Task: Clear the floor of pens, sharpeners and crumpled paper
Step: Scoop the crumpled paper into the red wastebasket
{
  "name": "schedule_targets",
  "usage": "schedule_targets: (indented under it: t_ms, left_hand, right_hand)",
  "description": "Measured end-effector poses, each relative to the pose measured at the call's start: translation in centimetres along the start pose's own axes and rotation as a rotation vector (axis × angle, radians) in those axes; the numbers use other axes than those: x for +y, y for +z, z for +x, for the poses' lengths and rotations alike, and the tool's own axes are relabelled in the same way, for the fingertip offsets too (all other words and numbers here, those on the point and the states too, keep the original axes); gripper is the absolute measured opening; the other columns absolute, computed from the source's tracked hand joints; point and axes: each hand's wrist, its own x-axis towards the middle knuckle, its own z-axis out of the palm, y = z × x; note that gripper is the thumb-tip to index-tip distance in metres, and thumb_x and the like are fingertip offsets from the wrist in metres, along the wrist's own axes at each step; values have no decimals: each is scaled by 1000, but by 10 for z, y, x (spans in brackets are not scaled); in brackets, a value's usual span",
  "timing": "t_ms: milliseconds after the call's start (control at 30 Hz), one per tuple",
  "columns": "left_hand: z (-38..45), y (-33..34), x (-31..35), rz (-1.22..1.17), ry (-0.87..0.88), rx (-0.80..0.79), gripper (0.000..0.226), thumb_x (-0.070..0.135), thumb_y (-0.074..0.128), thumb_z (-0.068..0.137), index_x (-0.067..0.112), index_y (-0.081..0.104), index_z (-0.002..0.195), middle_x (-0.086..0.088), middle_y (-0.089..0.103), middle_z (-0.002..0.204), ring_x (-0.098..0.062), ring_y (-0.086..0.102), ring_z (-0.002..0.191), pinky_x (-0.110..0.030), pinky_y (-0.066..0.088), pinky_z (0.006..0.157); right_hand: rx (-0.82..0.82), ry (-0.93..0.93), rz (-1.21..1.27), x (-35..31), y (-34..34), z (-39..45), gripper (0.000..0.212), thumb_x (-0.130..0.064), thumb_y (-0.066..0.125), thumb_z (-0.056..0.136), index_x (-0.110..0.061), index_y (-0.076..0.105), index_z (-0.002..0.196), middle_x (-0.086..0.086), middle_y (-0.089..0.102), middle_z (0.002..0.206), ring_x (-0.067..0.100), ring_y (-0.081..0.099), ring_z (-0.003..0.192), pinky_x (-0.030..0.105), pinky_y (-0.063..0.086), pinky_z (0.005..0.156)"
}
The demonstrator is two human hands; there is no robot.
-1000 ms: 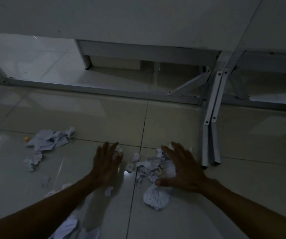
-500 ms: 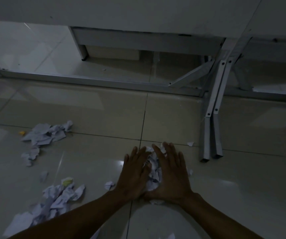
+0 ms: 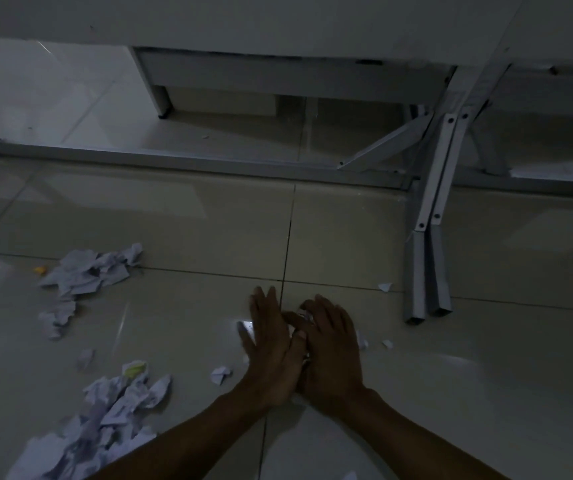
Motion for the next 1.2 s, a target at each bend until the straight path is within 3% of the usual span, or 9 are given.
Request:
schedule_targets:
  t_ms: [133,333,533,967,1033,1067,1100,1133,1200]
  left_hand:
    - [2,-19,-13,153,91,81,81,69,10,78,35,-27,141,10,-38,150,0,-35,136,-27,-31,107]
    - [-6,-60,-27,-70,90,301,76,66,34,80,31,24,146,4,18,158,-2,14,140,-26,11,112]
    - [-31,-80,-71,-5,61,274,73,64,40,83,22,36,143,0,43,145,-12,39,132,-32,32,108]
    - [-34,-29,-75,465,524,-70,69,57,40,94,12,34,147,-11,17,159,-21,9,148,-42,11,116]
    - [-26,-15,-66,405,609,-1,41,33,44,98,4,54,126,-18,41,147,-30,32,137,-41,28,109]
    - [-22,-11,-62,409,652,68,29,24,45,97,3,59,112,-20,51,135,-33,43,124,-40,36,101]
    - [-18,-7,-58,416,678,121,23,19,45,95,4,60,101,-19,56,123,-33,49,109,-39,40,90]
    - [-13,-6,-55,438,683,147,19,18,45,93,5,59,94,-17,57,112,-32,51,97,-39,40,80]
    - [-7,-5,-51,552,685,165,16,20,45,86,8,55,83,-12,54,93,-30,48,80,-38,35,68]
  right_hand:
    - [83,-95,-63,-5,-1,3,34,-40,60,70,-20,66,98,3,61,113,32,54,107,45,42,83]
    - [67,-170,-96,-8,0,0,20,-33,74,67,-18,62,74,1,57,82,28,53,78,36,42,61]
    - [97,-202,86,-8,0,0,28,-12,73,59,-22,48,56,-4,49,61,15,49,52,29,42,44]
    - [319,577,1180,4,-67,-8,32,4,64,79,-7,53,50,3,53,40,14,48,29,18,37,33]
    - [287,689,1333,18,-77,-12,38,-30,86,64,-7,57,57,-2,54,42,11,49,31,16,38,33]
    - [285,703,1351,23,-81,-14,69,-53,74,6,-9,56,55,-2,50,41,11,44,30,16,34,32]
    - [297,695,1374,31,-86,-18,38,-26,83,66,-8,51,56,-1,44,41,12,39,30,17,30,32]
    - [321,689,1430,27,-93,-18,18,-2,45,76,-10,46,60,-1,40,43,12,34,32,18,27,33]
    - [338,741,1452,33,-102,-25,21,-5,66,69,-8,46,62,0,43,46,11,38,34,18,29,34]
